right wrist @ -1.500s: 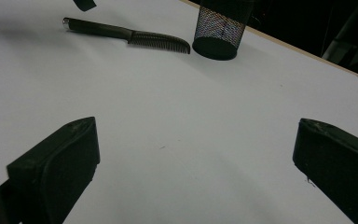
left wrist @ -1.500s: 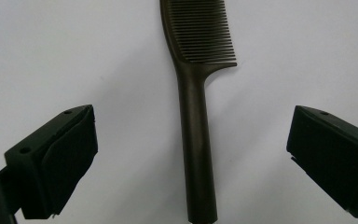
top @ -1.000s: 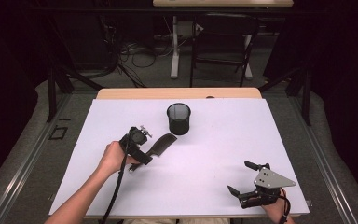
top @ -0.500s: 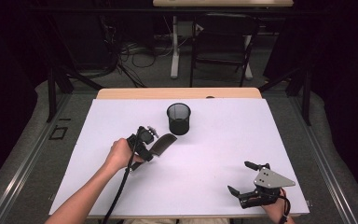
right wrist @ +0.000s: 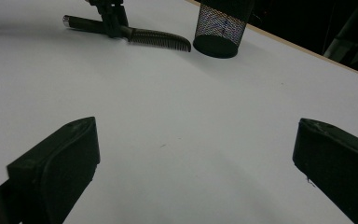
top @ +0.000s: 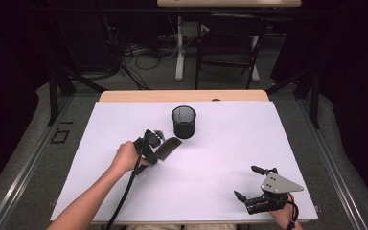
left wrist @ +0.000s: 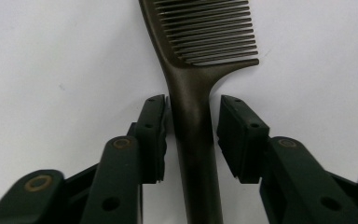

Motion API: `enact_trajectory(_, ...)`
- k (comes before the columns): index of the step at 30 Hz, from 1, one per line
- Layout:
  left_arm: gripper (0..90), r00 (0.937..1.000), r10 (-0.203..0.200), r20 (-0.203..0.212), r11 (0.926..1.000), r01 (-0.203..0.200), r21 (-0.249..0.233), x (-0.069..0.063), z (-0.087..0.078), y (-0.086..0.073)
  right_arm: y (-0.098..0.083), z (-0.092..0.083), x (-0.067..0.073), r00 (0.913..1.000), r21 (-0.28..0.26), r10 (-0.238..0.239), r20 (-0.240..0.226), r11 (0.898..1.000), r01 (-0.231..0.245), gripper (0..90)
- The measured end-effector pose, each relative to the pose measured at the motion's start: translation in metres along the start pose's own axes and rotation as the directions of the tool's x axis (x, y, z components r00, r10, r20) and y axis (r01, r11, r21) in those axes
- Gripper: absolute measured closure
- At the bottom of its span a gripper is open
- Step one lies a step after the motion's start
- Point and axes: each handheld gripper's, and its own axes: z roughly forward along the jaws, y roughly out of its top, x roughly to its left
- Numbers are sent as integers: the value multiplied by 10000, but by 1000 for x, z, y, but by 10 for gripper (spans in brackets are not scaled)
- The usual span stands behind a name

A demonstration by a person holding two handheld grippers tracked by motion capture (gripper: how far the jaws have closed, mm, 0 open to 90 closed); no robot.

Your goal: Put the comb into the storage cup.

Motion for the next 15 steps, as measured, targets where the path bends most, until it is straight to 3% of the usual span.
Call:
enact_trajectory(9,679,9981,-489,385,9988,487,45,4,1,1,0,0,1,10000,48,33,-20,10000,-33,2)
enact_trajectory(15,720,9977,-537,424,9985,534,67,5,1,1,0,0,1,10000,31,-5,1,10000,5,2)
